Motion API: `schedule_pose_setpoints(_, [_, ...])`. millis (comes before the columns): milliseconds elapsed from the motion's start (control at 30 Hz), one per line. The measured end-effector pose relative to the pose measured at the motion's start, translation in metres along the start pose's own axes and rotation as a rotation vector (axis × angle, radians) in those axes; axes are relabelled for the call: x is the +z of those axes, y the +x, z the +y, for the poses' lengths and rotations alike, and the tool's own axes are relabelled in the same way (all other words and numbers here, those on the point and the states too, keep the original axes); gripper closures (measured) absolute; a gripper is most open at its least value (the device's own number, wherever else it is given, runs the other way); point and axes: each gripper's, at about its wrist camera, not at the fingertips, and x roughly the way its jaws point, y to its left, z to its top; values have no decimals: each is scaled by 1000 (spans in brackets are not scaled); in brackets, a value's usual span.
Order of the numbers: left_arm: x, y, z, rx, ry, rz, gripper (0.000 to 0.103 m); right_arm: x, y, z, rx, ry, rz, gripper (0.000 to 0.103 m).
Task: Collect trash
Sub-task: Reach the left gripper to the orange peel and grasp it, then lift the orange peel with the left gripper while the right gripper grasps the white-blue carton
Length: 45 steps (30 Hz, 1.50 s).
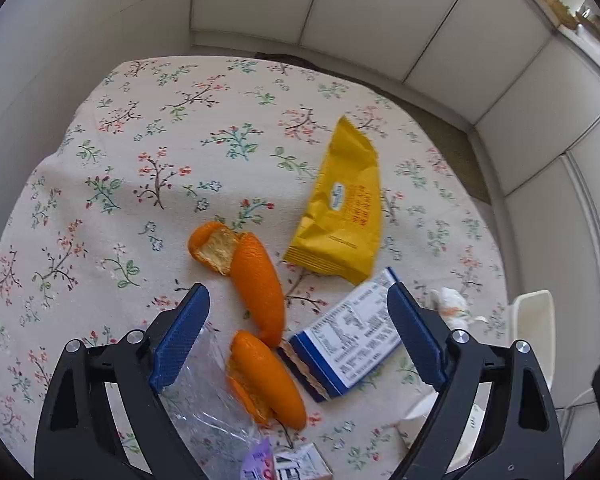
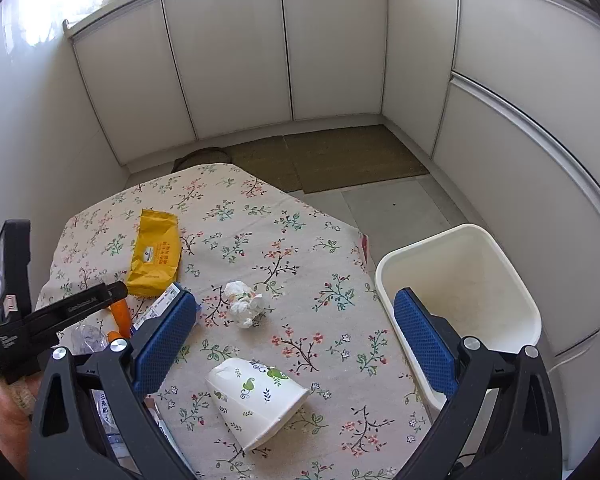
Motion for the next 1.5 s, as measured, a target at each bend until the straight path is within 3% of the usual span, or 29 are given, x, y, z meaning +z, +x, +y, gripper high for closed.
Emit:
schedule_pose_setpoints(167, [6, 35, 2, 170, 77, 63, 34, 2, 14, 9, 8, -5, 29, 7])
schedule_pose_setpoints(267, [5, 49, 9, 173, 86, 102, 44, 2, 22, 12, 17, -7, 53, 7])
schedule_pose_setpoints(367, [5, 48, 16, 163, 107, 89, 57, 1, 32, 16, 43, 8, 87, 7])
schedule_pose_setpoints(433, [5, 44, 20, 131, 110, 85, 83, -1, 40, 20, 74, 21, 120, 7])
schedule_pose_setpoints(633, [4, 4, 36, 61, 97, 18, 87, -5, 64, 49, 126, 39, 190, 7])
schedule_pose_setpoints(1000, [-7, -133, 51, -73, 26, -250, 87, -22, 120, 117, 126, 39, 288, 7])
schedule_pose_setpoints(1233, [-8, -157, 51, -60, 43, -302, 87, -41, 151, 143, 110, 26, 353, 7])
schedule_pose_setpoints(1267, [-8, -156, 52, -60, 40, -299, 87, -43, 153, 146, 110, 19, 353, 9])
schedule_pose_setpoints(1300, [-7, -155, 55, -65, 36, -295, 87, -46, 155, 148, 113, 14, 353, 19])
schedule_pose_setpoints(1433, [-7, -152, 65, -55, 20, -281, 87, -45, 151, 153, 145, -3, 328, 42])
schedule_pose_setpoints(1500, [-7, -150, 69, -54, 7, -269, 87, -46, 150, 153, 161, -4, 327, 43])
